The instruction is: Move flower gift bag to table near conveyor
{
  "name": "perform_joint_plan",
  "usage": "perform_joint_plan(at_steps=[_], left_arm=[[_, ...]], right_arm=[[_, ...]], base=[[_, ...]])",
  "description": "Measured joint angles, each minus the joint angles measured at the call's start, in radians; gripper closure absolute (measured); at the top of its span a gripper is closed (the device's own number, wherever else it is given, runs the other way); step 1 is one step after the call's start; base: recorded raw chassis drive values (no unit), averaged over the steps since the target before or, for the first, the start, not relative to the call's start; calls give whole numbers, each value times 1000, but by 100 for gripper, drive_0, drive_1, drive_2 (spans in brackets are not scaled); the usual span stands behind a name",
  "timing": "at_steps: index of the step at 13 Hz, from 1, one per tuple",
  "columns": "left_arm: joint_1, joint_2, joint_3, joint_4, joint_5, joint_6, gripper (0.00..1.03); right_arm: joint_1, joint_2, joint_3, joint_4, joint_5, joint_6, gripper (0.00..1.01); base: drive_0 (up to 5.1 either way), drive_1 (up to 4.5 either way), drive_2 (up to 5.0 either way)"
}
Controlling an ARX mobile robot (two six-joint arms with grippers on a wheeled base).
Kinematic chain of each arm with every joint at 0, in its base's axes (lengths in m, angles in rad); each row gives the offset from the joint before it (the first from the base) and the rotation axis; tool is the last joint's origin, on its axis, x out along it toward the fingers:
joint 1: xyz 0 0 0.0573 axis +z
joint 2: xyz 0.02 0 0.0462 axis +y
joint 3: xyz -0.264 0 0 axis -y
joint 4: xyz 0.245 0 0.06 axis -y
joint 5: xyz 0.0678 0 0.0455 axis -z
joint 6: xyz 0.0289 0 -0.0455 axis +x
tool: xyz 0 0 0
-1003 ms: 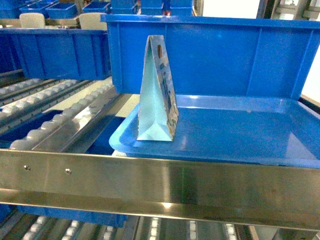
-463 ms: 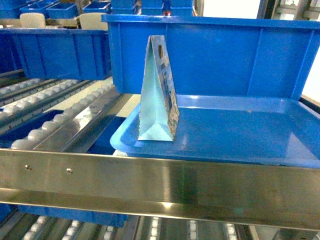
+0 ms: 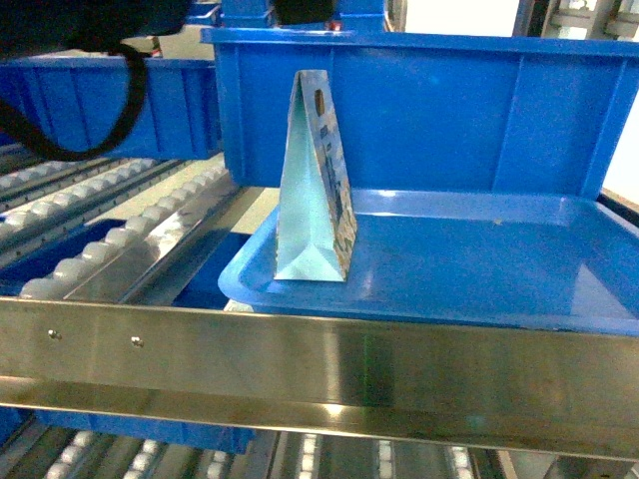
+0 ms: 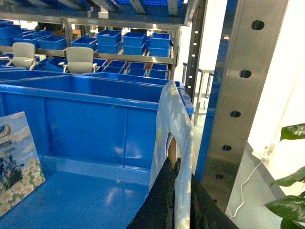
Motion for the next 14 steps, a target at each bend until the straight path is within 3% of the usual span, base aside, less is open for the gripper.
perform_joint_plan(at_steps=[4,6,8,9,14], left_arm=[[-71,236,163,-25,-153,37,5],[-116,297,209,-33,-215,80,5],[-161,303,214,-113,-235,52,5],[-169,304,211,-86,-253,51,5],[-171,296,182,-78,-319,39,5]], right_arm=[[0,0,0,0,0,0,99],[0,0,0,0,0,0,99],[0,0,0,0,0,0,99],[0,0,0,0,0,0,99],[0,0,0,0,1,0,99]], base=[[0,0,0],[0,0,0],[0,0,0],[0,0,0],[0,0,0]])
